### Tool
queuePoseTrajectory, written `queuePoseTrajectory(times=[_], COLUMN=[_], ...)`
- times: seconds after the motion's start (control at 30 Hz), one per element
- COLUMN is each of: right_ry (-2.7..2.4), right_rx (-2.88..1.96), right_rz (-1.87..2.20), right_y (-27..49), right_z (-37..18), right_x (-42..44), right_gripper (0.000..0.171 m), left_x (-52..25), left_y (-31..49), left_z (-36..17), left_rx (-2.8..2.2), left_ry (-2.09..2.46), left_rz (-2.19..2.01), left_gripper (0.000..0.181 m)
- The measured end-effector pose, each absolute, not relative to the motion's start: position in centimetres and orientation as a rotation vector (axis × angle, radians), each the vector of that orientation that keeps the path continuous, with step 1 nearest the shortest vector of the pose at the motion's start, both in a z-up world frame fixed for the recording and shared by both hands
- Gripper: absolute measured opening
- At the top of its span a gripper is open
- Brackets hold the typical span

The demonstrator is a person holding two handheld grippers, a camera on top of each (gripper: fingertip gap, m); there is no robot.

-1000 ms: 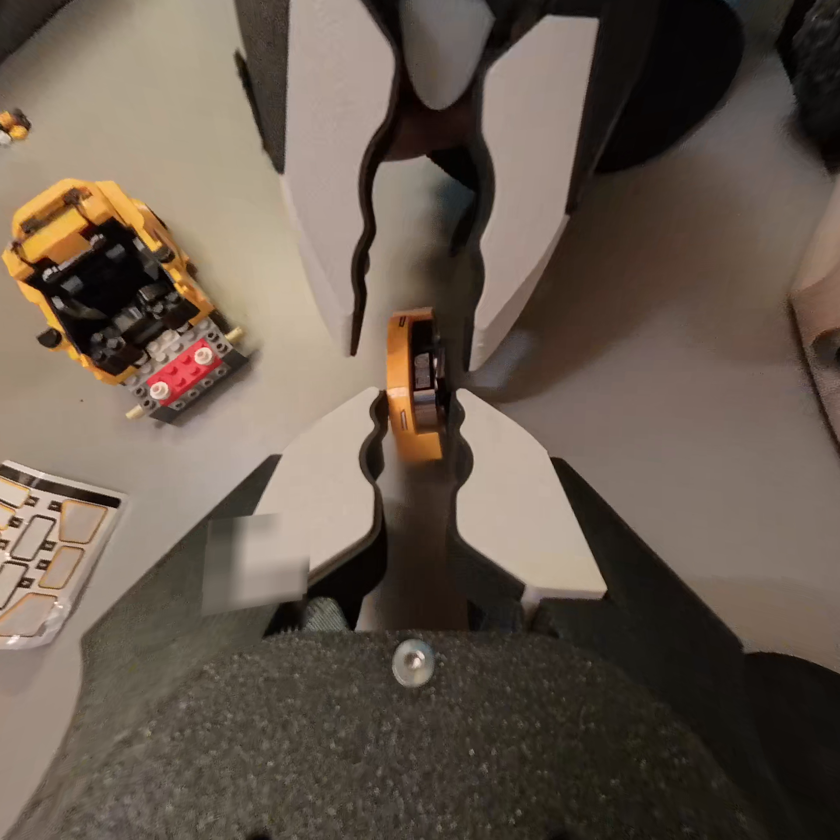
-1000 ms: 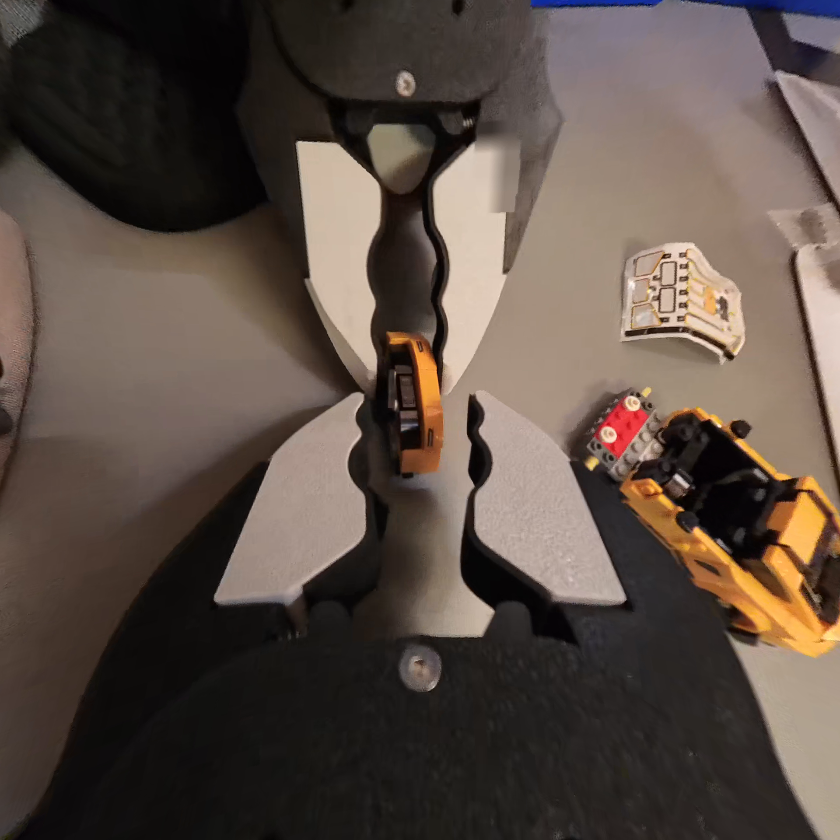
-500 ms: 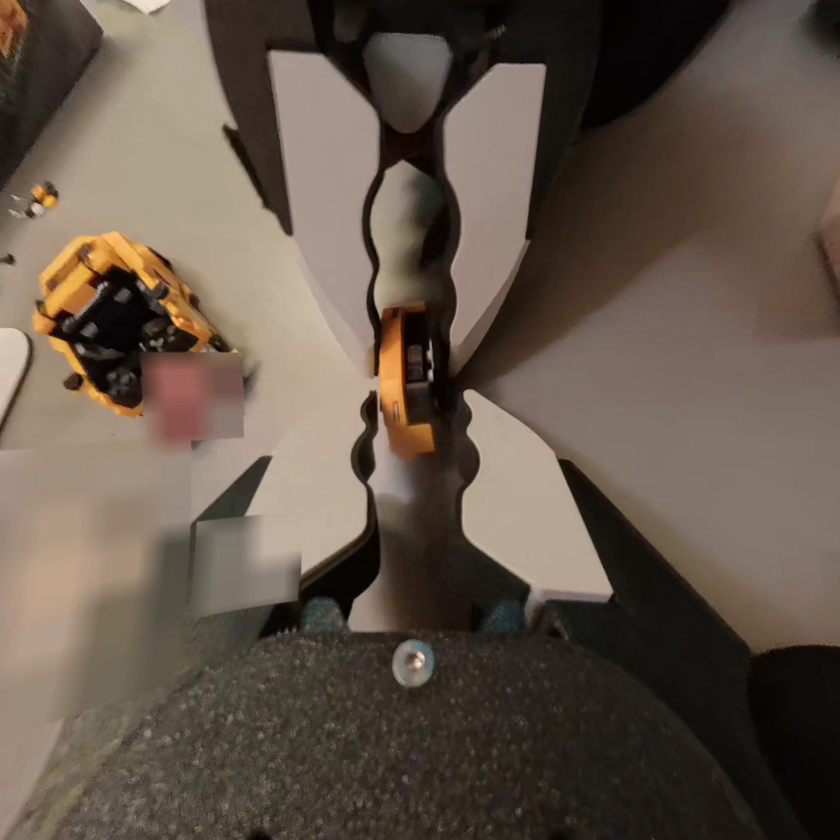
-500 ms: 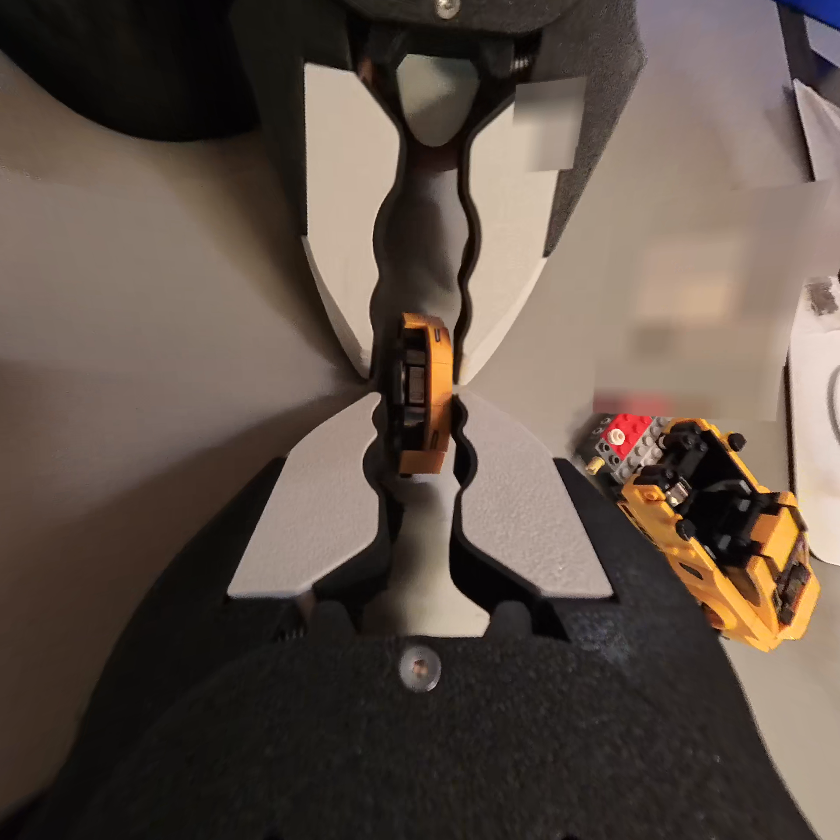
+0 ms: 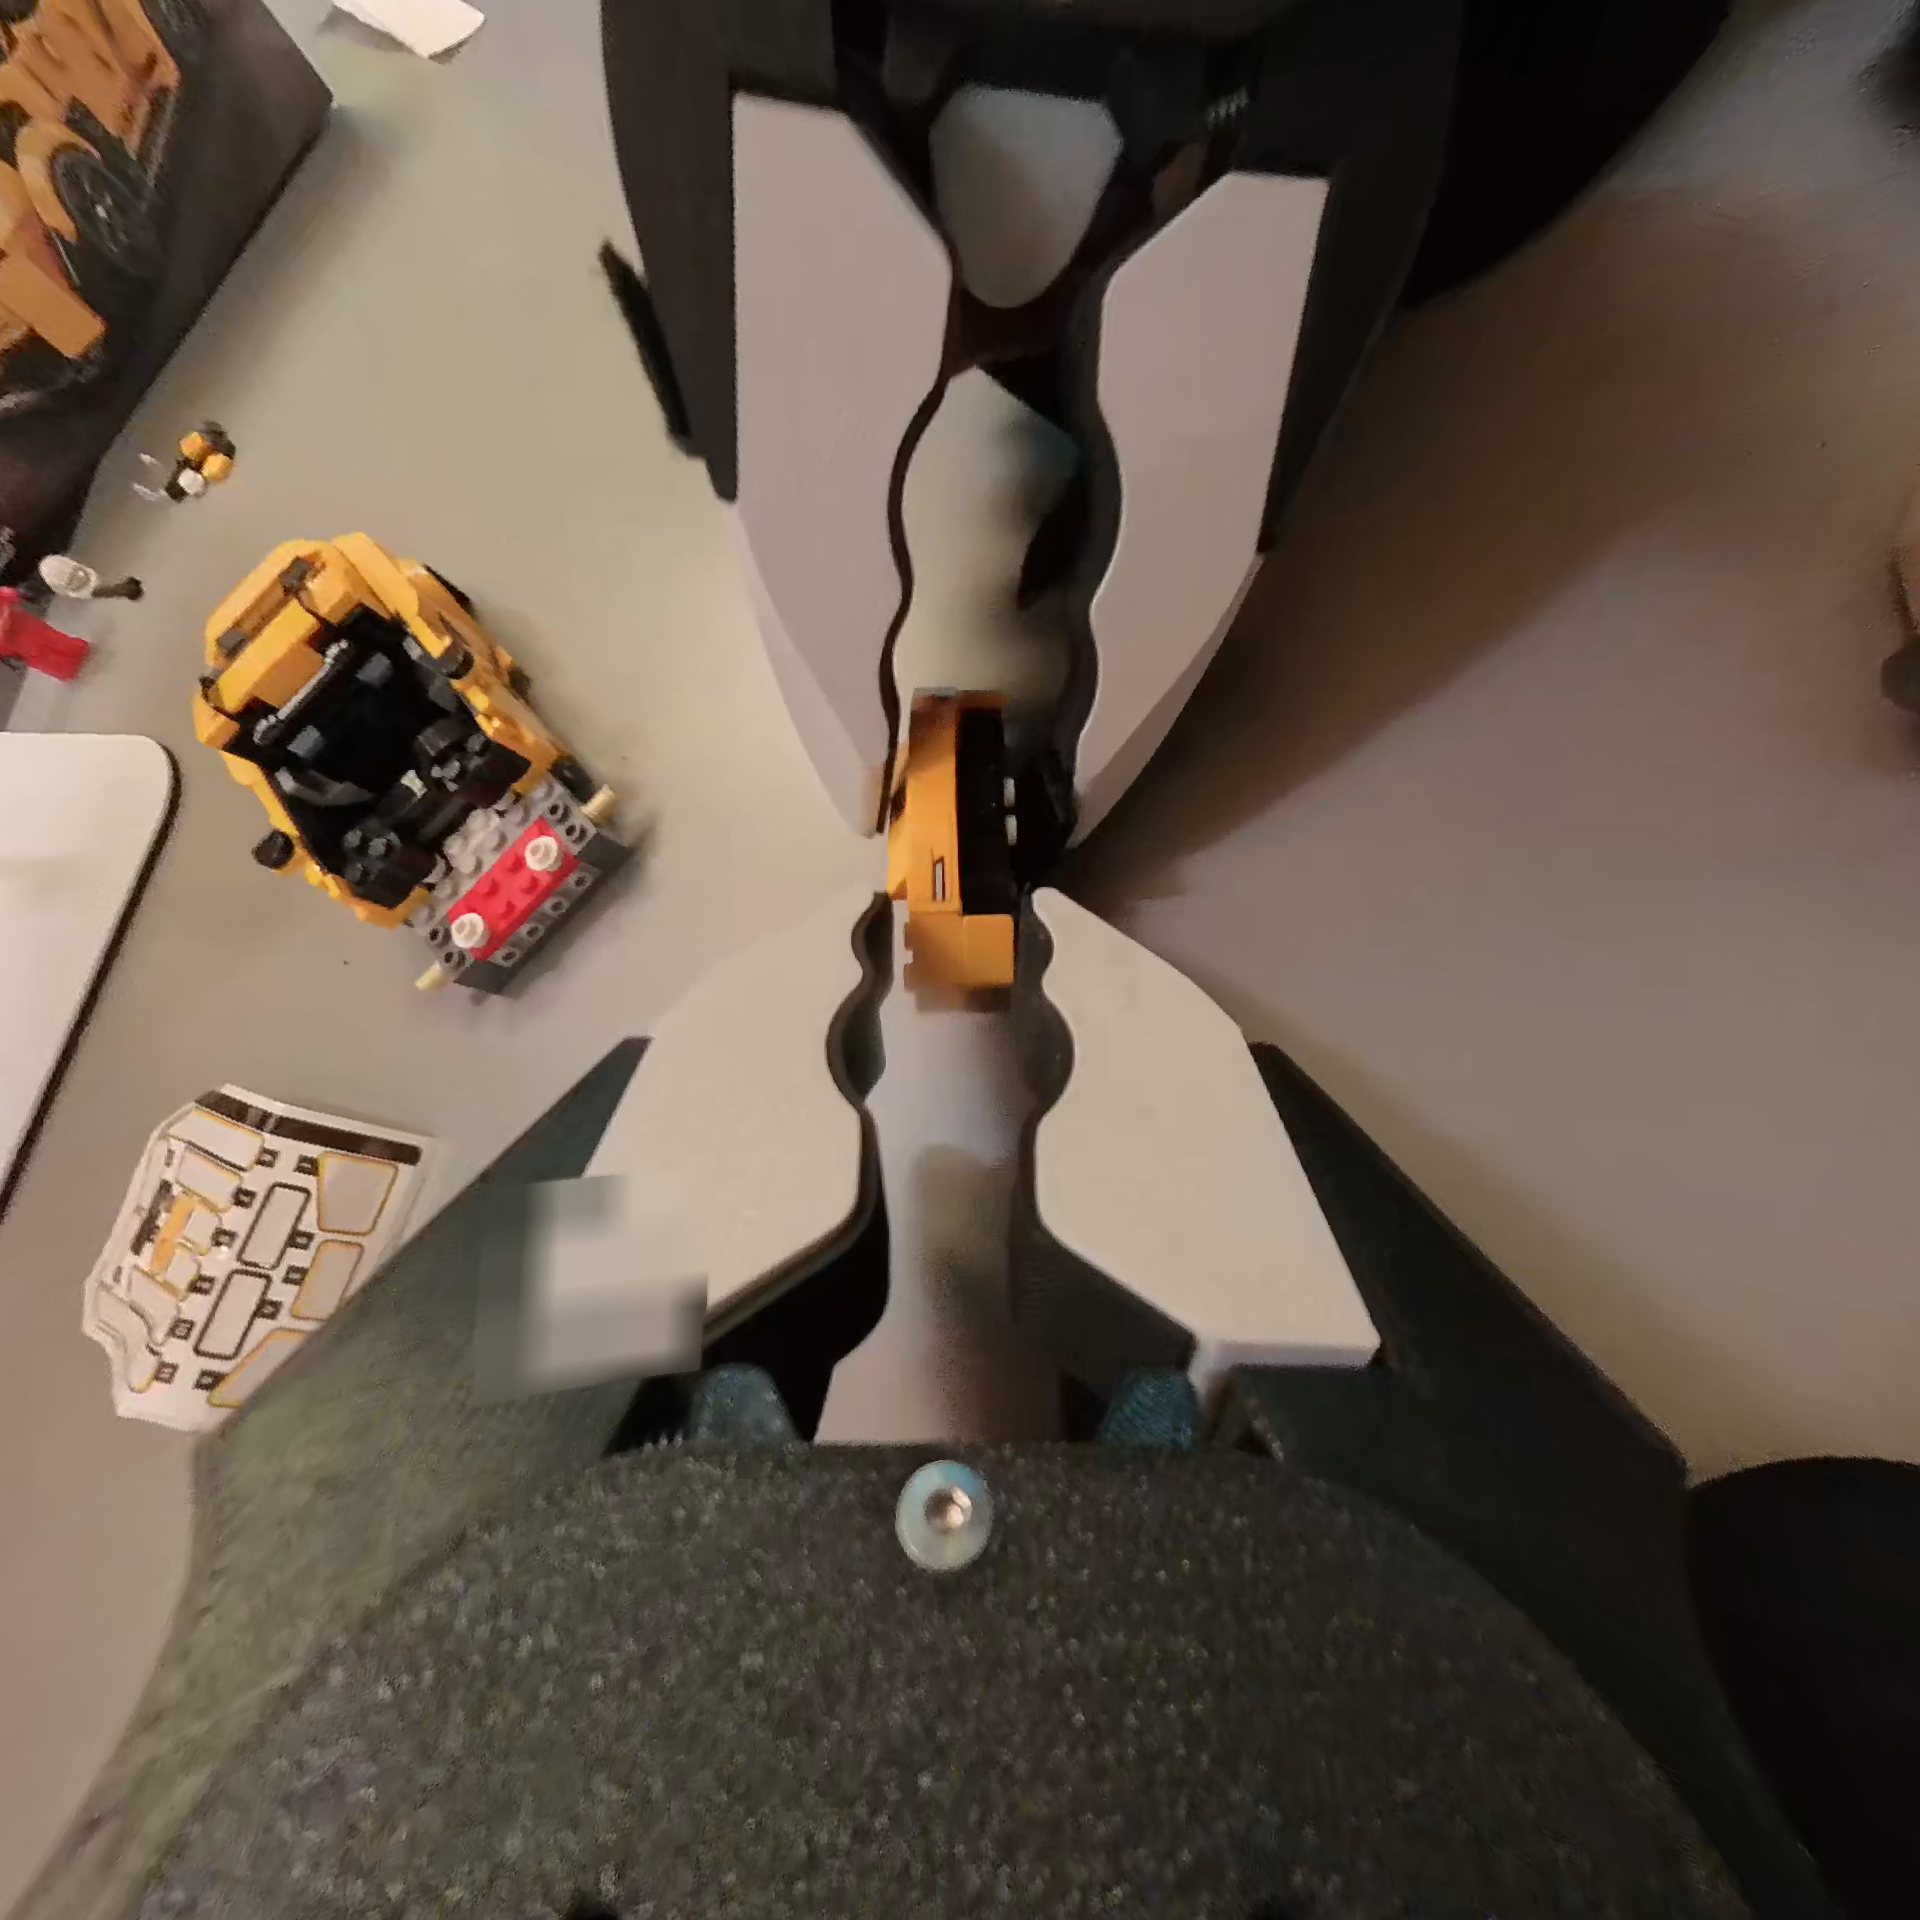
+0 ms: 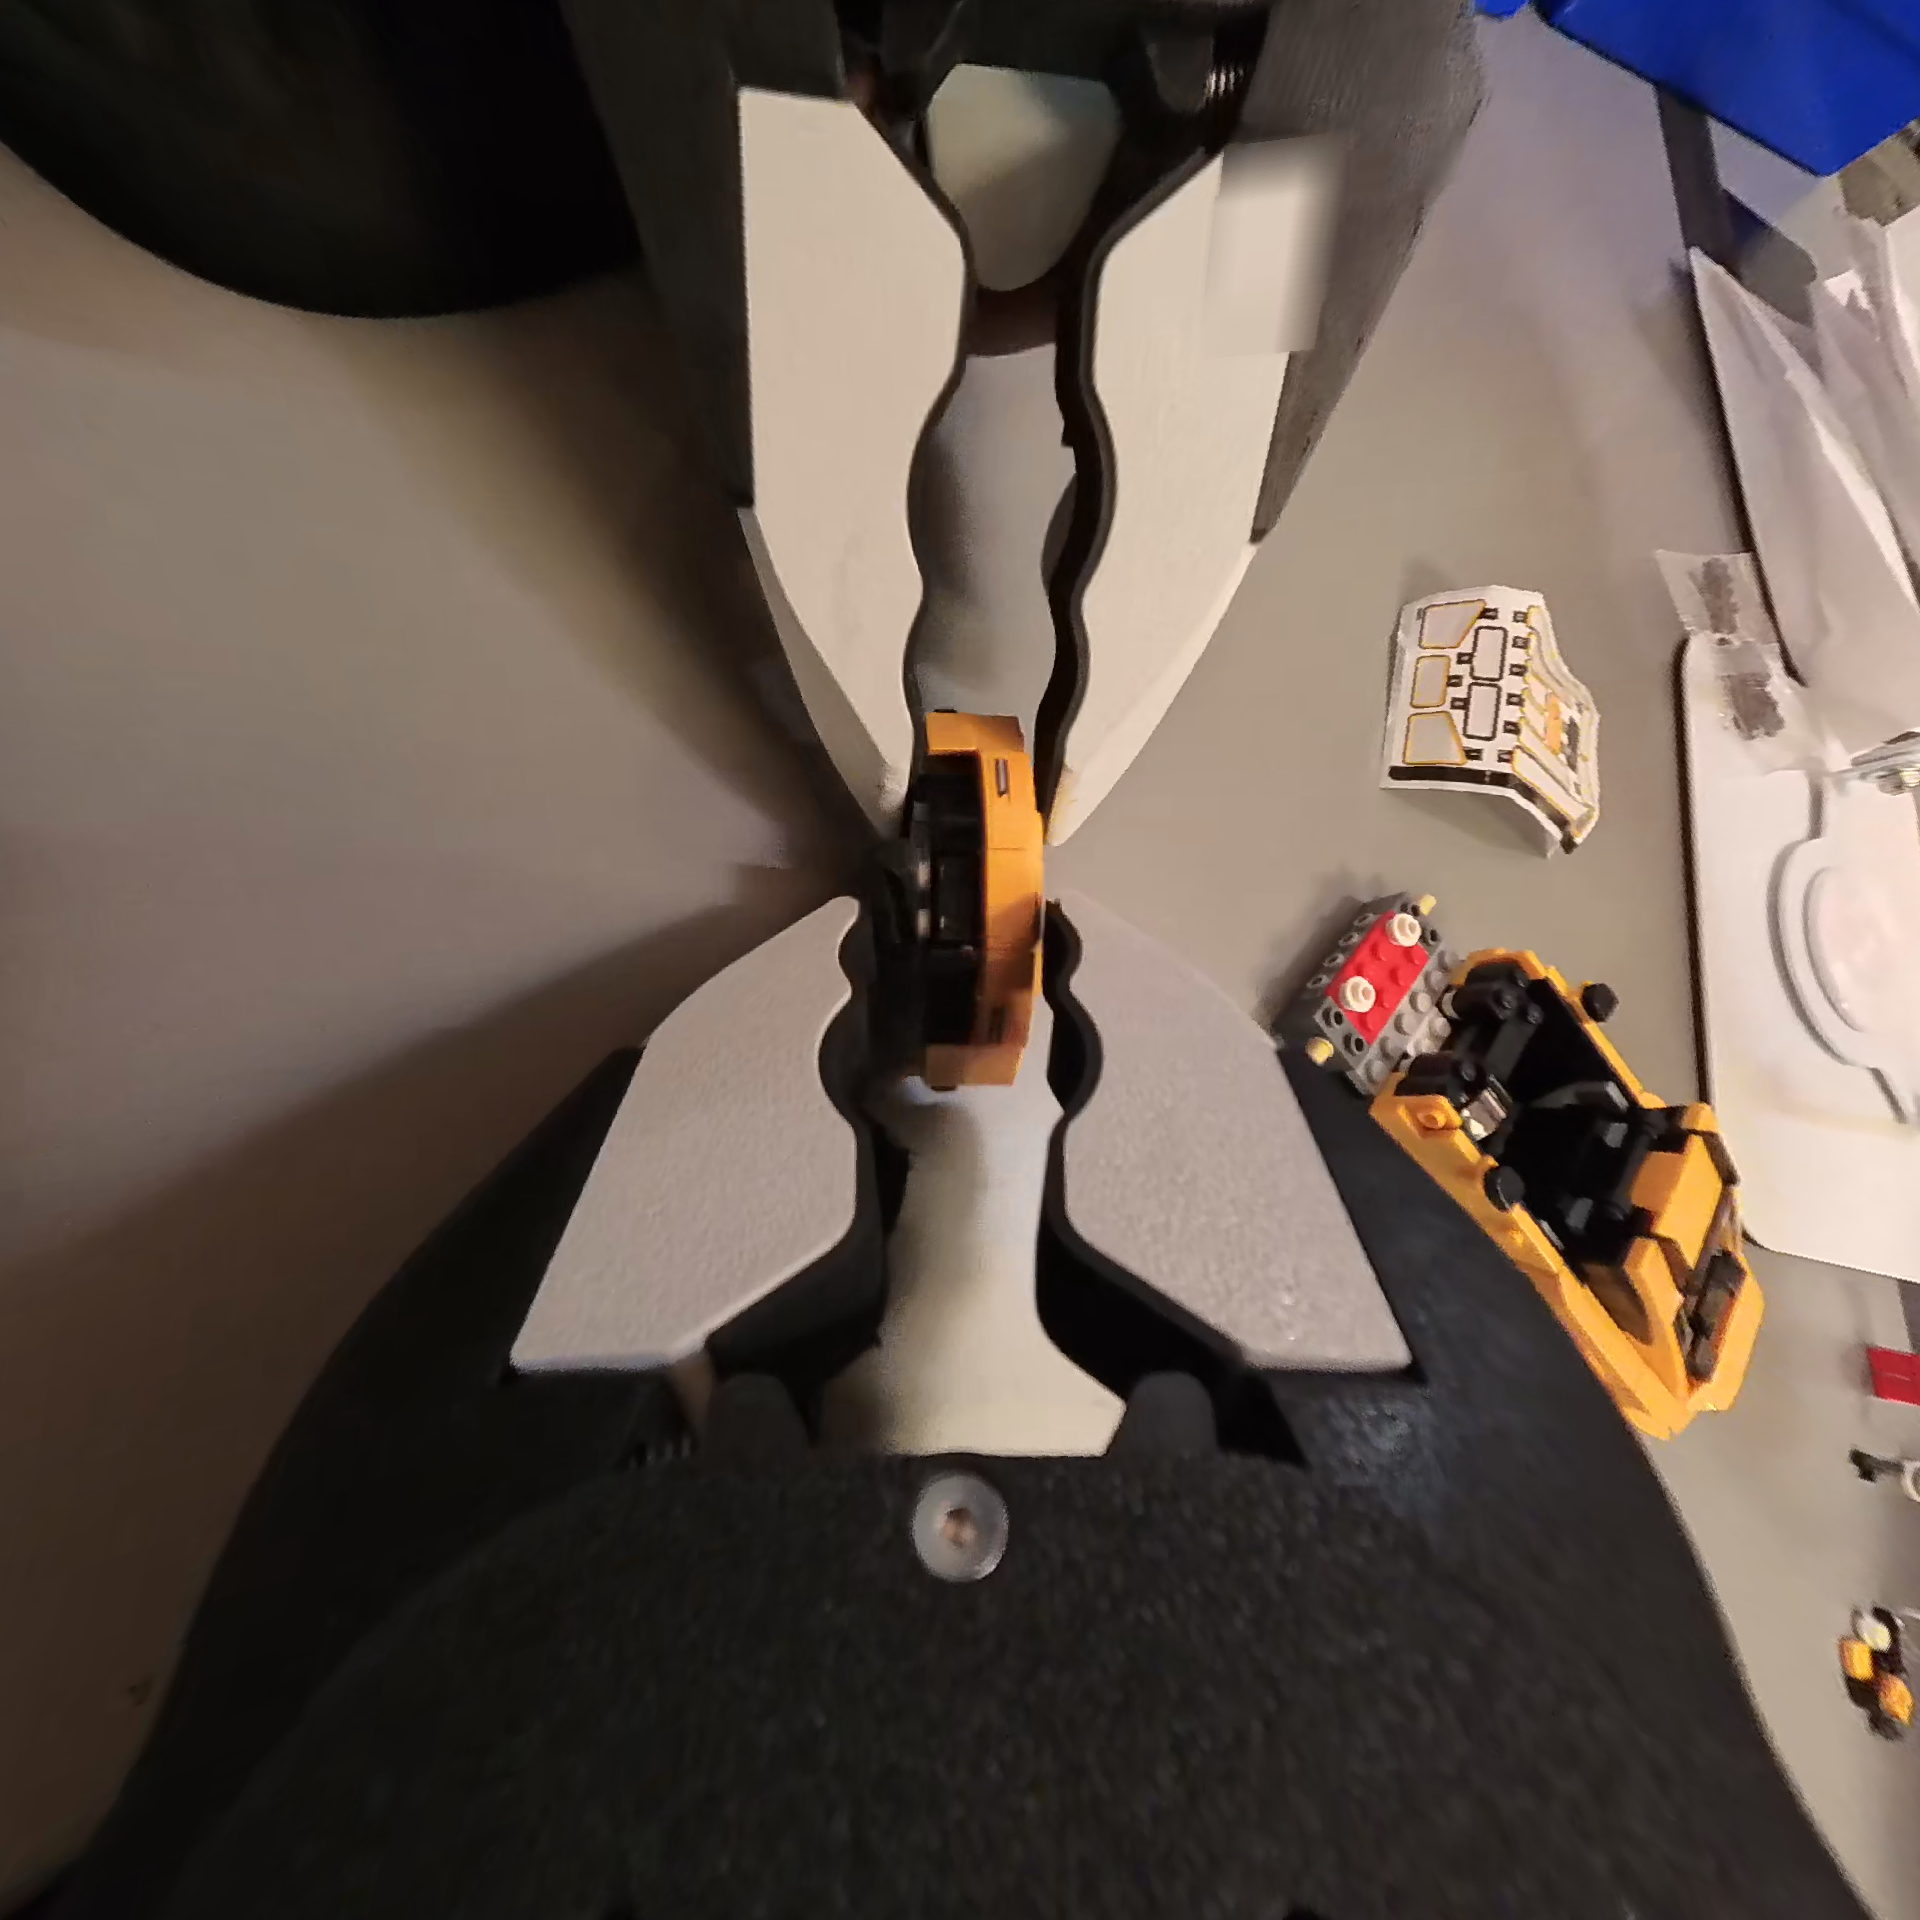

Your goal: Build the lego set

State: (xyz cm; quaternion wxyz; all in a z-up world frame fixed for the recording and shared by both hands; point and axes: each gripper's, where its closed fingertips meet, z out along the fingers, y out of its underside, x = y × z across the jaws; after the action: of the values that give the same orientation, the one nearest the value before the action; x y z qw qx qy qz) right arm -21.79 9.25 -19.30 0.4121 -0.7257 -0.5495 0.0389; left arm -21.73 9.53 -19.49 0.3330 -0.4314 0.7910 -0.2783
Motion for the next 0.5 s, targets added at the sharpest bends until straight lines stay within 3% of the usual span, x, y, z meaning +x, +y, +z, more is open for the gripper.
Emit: queuePoseTrajectory(times=[0.5], right_ry=[-1.284], right_rx=[-1.903], right_rz=[0.145], right_y=[7.1], right_z=[-18.7], right_x=[-21.1], right_gripper=[0.031], left_x=[-21.9], left_y=[8.8], left_z=[-19.6], left_rx=[-1.171], left_ry=[2.074], left_rz=[-0.764], left_gripper=[0.022])
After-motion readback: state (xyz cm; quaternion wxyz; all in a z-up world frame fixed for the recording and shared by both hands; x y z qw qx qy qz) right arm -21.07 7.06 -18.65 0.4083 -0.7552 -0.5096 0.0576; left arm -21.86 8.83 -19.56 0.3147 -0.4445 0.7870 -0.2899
